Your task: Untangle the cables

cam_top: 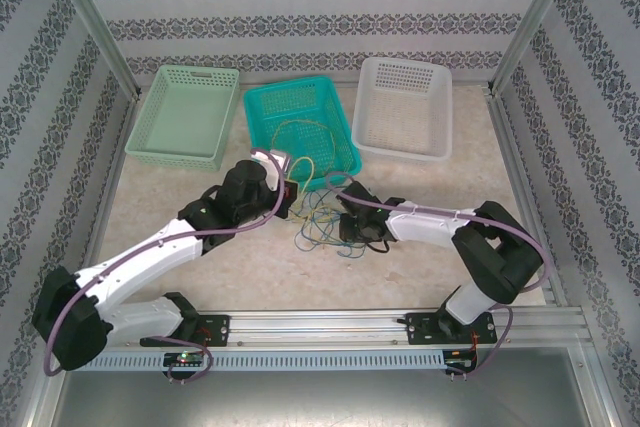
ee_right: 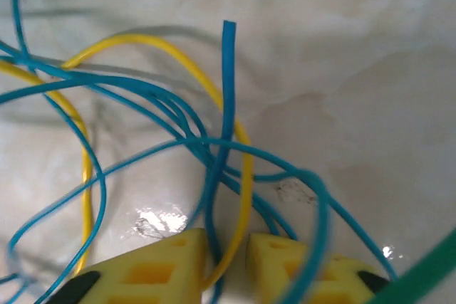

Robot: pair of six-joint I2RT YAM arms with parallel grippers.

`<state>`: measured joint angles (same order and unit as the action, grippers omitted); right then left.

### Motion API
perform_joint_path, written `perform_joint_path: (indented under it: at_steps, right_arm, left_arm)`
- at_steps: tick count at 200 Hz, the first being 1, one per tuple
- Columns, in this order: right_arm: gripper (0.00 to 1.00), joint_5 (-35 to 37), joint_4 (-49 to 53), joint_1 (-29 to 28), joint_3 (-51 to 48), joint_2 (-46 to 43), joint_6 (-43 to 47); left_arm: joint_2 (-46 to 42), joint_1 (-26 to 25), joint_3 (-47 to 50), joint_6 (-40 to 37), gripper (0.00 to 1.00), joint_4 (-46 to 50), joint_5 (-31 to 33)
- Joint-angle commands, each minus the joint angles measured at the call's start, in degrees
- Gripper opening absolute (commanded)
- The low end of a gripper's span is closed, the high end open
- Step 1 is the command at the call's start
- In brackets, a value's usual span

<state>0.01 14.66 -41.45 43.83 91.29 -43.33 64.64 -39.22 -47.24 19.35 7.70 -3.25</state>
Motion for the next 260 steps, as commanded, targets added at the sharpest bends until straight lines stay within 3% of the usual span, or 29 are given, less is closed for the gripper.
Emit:
perform_joint_path:
  at_steps: [1, 50, 104, 150, 221, 260]
  right_arm:
    - [0.16, -2.6, -2.3, 1.7, -1.0, 6.1, -2.7]
    - [0.17, -4.4, -2.8, 2.7, -2.0, 9.1, -2.7]
    - [0.15, -4.1, -2.8, 3.8, -2.7, 10.7, -2.1]
    - [0.15, -4.7, -0.1, 2.9, 1.2, 9.9, 0.4]
    - [0.12, 0.9, 7.0, 2.7, 3.6, 11.8, 3.7]
    - [0.29, -3.7, 2.7, 2.4, 3.0, 5.6, 5.3]
  left_arm:
    - [-4.0, 0.9, -3.8, -4.8, 0.00, 6.7, 4.2]
    - [-8.6, 1.9, -7.7, -9.7, 0.00, 14.0, 6.8]
    - [-10.6, 2.0, -15.8, -17.8, 0.00, 20.6, 14.6]
    - [-7.1, 2.0, -19.6, -23.2, 0.00, 26.1, 13.8]
    - [-2.2, 2.0, -22.6, -35.4, 0.00, 39.1, 28.8]
    - [-2.5, 1.9, -22.5, -34.7, 0.00, 38.6, 24.4]
